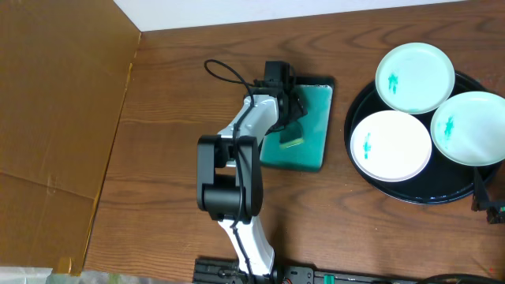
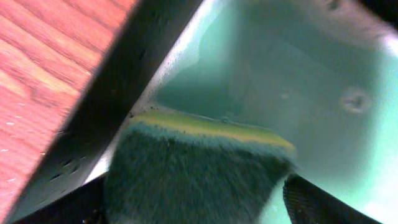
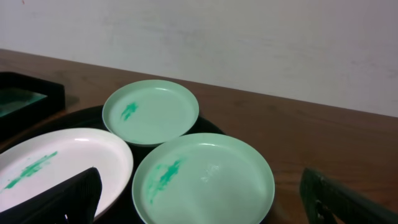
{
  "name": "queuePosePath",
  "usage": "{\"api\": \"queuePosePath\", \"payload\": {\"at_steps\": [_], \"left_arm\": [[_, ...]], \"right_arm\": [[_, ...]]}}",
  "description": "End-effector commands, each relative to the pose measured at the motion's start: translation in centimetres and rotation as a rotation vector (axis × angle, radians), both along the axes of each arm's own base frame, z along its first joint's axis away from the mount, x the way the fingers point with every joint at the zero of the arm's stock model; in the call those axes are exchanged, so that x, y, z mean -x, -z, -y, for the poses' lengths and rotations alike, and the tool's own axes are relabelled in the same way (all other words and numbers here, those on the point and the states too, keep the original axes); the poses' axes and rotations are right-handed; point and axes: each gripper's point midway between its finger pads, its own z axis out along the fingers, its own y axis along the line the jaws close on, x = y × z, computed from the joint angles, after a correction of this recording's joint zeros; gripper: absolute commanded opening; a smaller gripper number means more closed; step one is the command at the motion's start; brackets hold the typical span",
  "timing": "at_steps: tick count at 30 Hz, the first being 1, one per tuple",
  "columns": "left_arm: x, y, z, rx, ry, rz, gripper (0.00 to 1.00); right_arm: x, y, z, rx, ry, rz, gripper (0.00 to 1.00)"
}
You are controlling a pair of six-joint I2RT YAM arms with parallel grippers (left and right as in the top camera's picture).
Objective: Clean dirty plates on tray and stack at the side
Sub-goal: 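Lower the left gripper and grasp the green sponge in the water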
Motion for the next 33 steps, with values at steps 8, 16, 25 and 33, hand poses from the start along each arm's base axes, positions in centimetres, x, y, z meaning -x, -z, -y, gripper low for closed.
{"api": "queuePosePath", "payload": {"at_steps": [8,16,25,33], "left_arm": [[0.3,0.9,-0.6,-0.018,-0.02,-0.009,0.07],[1.6,-1.1,-0.5,-0.014,-0.018,-0.038,0.9],[4.6,-2.1,2.5,0.15,0.029,-0.143,0.91],[6.4,-0.5,2.8,0.145,0.034,-0.215,0.91]], "right_arm": [[0.0,0.0,0.2,0.011,0.01,0.002,0.99],[0.0,0.0,0.2,0.011,0.01,0.002,0.99],[0.0,0.0,0.2,0.011,0.01,0.002,0.99],[0.0,0.0,0.2,0.011,0.01,0.002,0.99]]}}
